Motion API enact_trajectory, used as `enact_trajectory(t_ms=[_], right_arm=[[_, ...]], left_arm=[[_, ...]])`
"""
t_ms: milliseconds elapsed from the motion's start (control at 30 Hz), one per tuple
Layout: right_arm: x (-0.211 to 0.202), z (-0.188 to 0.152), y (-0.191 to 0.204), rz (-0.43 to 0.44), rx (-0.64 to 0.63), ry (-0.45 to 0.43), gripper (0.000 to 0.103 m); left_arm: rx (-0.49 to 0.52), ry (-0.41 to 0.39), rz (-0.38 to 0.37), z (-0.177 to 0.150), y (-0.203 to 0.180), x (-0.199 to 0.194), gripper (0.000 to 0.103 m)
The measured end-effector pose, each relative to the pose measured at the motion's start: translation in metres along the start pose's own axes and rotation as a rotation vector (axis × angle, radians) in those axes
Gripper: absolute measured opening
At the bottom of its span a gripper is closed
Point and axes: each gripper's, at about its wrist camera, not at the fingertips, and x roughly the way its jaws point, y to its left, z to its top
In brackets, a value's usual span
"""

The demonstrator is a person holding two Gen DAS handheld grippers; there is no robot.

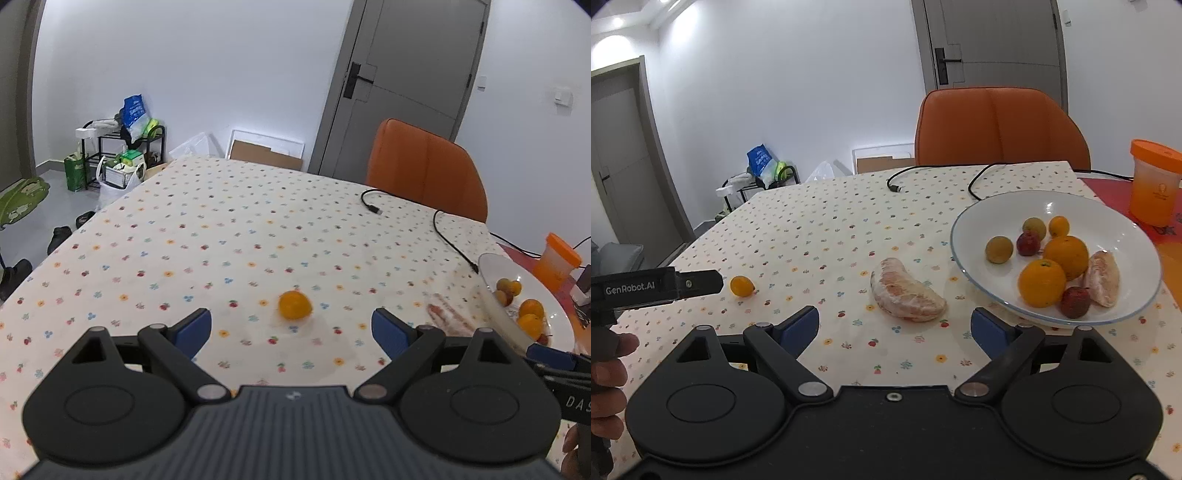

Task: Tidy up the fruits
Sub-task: 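Move the left tool toward the small tangerine while the right approaches the other pomelo segment, then grasp the small tangerine with the left tool while the right grasps the second pomelo segment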

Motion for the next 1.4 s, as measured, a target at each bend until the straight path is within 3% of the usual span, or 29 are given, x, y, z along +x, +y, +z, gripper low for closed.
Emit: enact_trajectory(t_ms=[100, 200, 600, 1033, 1233, 1400], right_arm=[[0.008, 0.001, 0.003, -0.005, -0.008, 0.006, 0.089], [0.017, 0.002, 0.005, -0.001, -0.012, 0.026, 0.081], [0.040, 0.005, 0.005, -0.022, -0.011, 0.045, 0.075], [0.046, 0.010, 0.003, -0.028, -0.014, 0.046, 0.065], [0.038, 0.011, 0.008, 0.035, -0.022, 0.053, 0.051], [0.038, 0.012, 0.012, 0.012, -0.048, 0.042, 0.051]], left_arm=[[-0.002, 0.006, 0.004, -0.001, 0.004, 0.004, 0.093], [0.004, 0.001, 0.010, -0.002, 0.007, 0.008, 0.093], [0.000, 0.012, 0.010, -0.003, 0.009, 0.031, 0.088], [0.044, 0.013, 0.028, -0.001, -0.004, 0.051, 0.057], [0.044, 0.011, 0.028, -0.001, -0.004, 0.052, 0.024], [0.031, 0.007, 0.013, -0.003, -0.001, 0.048, 0.024]])
